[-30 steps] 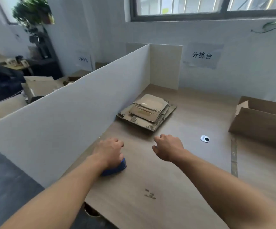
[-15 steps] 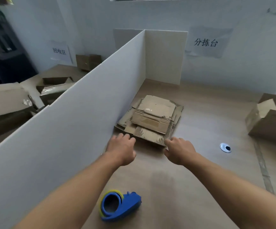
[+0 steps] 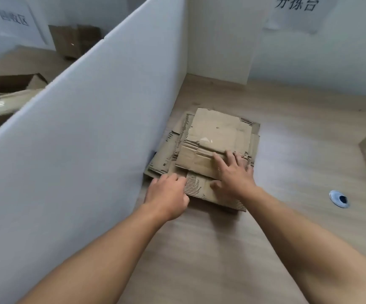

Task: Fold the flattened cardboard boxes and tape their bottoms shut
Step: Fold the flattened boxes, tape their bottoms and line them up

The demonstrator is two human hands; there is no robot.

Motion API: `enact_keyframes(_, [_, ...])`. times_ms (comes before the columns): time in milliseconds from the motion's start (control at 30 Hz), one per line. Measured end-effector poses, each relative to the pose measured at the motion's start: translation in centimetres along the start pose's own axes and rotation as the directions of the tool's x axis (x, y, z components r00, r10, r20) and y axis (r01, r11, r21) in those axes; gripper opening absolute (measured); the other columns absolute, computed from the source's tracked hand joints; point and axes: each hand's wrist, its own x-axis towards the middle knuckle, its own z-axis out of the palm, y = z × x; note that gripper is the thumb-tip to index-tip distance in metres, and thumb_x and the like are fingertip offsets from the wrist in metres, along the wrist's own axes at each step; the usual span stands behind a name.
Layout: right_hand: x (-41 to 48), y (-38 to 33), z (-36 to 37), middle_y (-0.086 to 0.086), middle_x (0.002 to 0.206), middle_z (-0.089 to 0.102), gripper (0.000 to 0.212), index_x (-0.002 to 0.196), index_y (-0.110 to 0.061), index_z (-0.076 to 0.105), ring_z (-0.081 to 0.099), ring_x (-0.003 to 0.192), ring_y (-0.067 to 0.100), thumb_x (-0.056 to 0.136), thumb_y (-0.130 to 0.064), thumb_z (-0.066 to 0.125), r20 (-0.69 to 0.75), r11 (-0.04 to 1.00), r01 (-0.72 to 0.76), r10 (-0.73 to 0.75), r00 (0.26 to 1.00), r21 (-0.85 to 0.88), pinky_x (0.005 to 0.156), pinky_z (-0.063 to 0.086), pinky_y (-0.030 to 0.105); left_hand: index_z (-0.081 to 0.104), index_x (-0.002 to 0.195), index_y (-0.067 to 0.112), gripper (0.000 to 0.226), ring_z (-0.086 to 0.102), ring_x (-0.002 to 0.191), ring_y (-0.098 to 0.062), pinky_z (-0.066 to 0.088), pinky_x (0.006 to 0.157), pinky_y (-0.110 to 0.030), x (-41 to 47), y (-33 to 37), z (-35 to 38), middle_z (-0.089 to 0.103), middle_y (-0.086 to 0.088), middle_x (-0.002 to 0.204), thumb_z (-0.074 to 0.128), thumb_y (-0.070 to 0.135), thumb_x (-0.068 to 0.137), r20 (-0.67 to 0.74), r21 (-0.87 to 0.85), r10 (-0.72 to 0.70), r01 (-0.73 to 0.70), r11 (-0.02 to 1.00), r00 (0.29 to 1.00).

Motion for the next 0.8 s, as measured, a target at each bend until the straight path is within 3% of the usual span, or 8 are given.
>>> enact_keyframes(100, [0.6,0.7,-0.4,0.007,0.155,0.03,0.088,0.156,-0.038,0.008,0.034,0.139,0.032,0.088,-0.061,0.059,-0.039,0.993,0.056,-0.06,0.997,-0.1,0.095,0.044,0.049,0.053,0.125,0.023,0.036,0.048,0.118,-0.026,0.04,0.096,-0.039,0.4,-0.4,0.3,0.055,0.0,0.129,0.047,0.034,0.091,-0.009,-0.019,0.001,-0.001,1.0,1.0])
enact_keyframes(167, [0.4,1.0,-0.6,0.014,0.128,0.057,0.082,0.155,-0.03,0.026,0.06,0.109,0.036,0.087,-0.053,0.067,-0.146,0.949,0.128,-0.175,0.974,-0.289,0.078,0.051,0.044,0.053,0.126,0.025,0.036,0.048,0.119,-0.025,0.041,0.096,-0.039,0.2,-0.3,0.1,0.055,0.0,0.13,0.047,0.035,0.092,0.004,-0.024,-0.001,0.002,1.0,1.0])
enact_keyframes(300, [-2.8,1.1,-2.1,0.015,0.123,0.058,0.059,0.154,-0.029,0.021,0.061,0.106,0.035,0.099,-0.019,0.042,-0.16,0.922,0.076,-0.146,0.976,-0.38,0.092,0.039,0.056,0.052,0.131,0.026,0.039,0.047,0.122,-0.023,0.041,0.099,-0.038,-1.0,0.1,-1.2,0.054,0.002,0.133,0.047,0.036,0.094,-0.005,-0.071,-0.008,0.008,0.997,1.0])
enact_keyframes(433, [-9.0,2.8,-5.4,0.002,0.122,0.057,0.053,0.138,-0.036,0.04,0.057,0.109,0.031,0.091,-0.014,0.047,-0.333,0.993,-0.039,0.0,0.943,-0.109,0.092,0.036,0.048,0.053,0.135,0.022,0.043,0.049,0.126,-0.019,0.042,0.103,-0.035,-3.2,1.5,-2.9,0.054,0.001,0.134,0.052,0.038,0.095,-0.013,-0.247,0.022,-0.024,0.969,1.0])
enact_keyframes(567, [-17.1,5.9,-7.3,-0.005,0.12,0.056,0.051,0.131,-0.045,0.053,0.051,0.115,0.027,0.091,-0.015,0.049,-0.326,0.946,-0.05,0.16,0.932,0.321,0.094,0.043,0.047,0.055,0.136,0.017,0.047,0.054,0.123,-0.016,0.041,0.107,-0.031,-6.5,4.6,-4.0,0.058,0.0,0.135,0.065,0.033,0.093,-0.016,-0.448,0.056,-0.057,0.892,0.998])
enact_keyframes(667, [-24.0,8.6,-7.6,-0.011,0.107,0.064,0.041,0.114,-0.045,0.061,0.058,0.104,0.017,0.089,-0.015,0.049,-0.316,0.815,0.015,0.207,0.926,0.579,0.092,0.048,0.041,0.058,0.134,0.015,0.049,0.059,0.118,-0.015,0.043,0.104,-0.028,-9.0,7.4,-4.0,0.063,-0.003,0.13,0.072,0.03,0.089,-0.063,-0.572,0.019,-0.052,0.819,0.998])
enact_keyframes(733, [-28.9,9.7,-7.4,-0.012,0.1,0.067,0.033,0.107,-0.037,0.063,0.06,0.097,0.009,0.093,-0.01,0.05,-0.267,0.674,0.018,0.268,0.926,0.739,0.084,0.047,0.019,0.056,0.136,0.014,0.054,0.059,0.119,-0.015,0.043,0.102,-0.027,-10.6,9.3,-3.8,0.063,-0.004,0.131,0.074,0.029,0.087,-0.083,-0.617,0.0,-0.051,0.786,0.997])
enact_keyframes(800, [-33.3,10.6,-6.7,-0.01,0.096,0.073,0.028,0.105,-0.027,0.066,0.066,0.096,0.011,0.097,-0.004,0.053,-0.232,0.476,0.062,0.307,0.923,0.877,0.082,0.051,0.018,0.054,0.137,0.016,0.06,0.06,0.116,-0.015,0.044,0.095,-0.025,-12.4,11.1,-3.5,0.064,0.001,0.125,0.077,0.033,0.084,-0.097,-0.647,-0.013,-0.053,0.76,0.995])
